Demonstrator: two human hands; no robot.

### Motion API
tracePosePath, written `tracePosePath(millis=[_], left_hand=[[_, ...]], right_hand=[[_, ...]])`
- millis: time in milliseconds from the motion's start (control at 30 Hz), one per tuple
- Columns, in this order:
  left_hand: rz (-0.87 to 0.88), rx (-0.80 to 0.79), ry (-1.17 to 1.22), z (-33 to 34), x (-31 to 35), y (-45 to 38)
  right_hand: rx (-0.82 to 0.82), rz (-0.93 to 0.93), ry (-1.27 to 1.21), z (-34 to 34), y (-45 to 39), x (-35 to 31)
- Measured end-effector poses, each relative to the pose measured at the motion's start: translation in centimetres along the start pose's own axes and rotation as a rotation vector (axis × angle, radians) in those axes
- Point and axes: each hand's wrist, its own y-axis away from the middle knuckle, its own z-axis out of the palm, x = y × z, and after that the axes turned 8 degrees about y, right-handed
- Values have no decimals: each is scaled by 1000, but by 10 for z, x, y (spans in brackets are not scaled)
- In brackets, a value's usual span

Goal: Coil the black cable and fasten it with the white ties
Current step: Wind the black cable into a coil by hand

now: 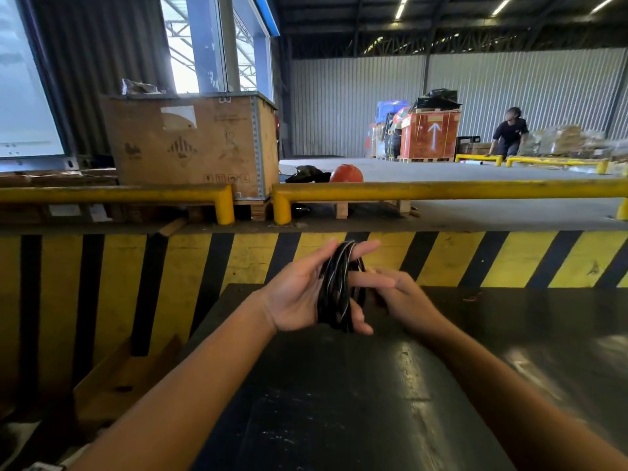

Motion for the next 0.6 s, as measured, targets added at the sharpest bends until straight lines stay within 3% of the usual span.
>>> tracePosePath(millis=[133,267,367,600], left_hand=[[164,83,40,7,-6,-6],[310,355,69,6,-10,-9],[373,573,100,6,-12,-12],[501,1038,-104,1,-22,-22]], right_hand=[[-52,194,-610,31,11,-6],[4,249,-796,51,9,-17],[137,301,-771,55,6,-24],[309,297,-585,57,11,-26]])
